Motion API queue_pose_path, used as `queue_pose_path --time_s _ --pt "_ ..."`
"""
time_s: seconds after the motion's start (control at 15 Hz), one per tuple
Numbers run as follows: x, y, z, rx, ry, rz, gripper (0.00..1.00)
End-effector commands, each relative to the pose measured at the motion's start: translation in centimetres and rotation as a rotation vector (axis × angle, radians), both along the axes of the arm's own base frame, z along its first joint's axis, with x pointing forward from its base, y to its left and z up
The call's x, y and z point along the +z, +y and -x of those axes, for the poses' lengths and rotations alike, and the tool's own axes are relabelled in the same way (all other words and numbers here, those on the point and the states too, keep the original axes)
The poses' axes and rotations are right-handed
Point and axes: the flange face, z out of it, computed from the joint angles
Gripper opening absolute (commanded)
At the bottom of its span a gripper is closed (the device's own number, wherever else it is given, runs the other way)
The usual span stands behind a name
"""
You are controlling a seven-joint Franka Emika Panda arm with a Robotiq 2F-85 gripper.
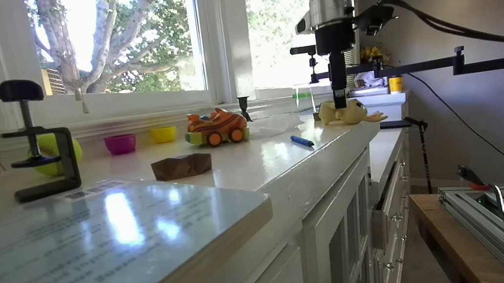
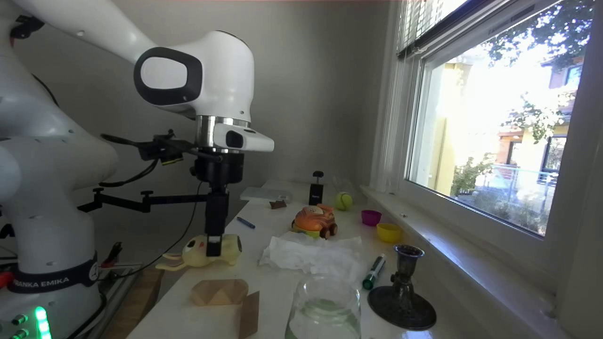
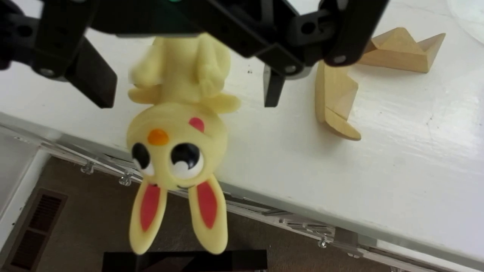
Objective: Move the plush toy to the left
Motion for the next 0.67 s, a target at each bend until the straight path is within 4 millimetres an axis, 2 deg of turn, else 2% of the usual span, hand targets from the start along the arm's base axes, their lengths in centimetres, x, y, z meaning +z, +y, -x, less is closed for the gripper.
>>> queue_pose_path --time_s 0.0,0.6 --pt "-0.38 0.12 -0.05 -0.005 0.022 0.009 1.0" --pt "-0.88 0.16 -0.16 0.005 0.031 -0.008 1.0"
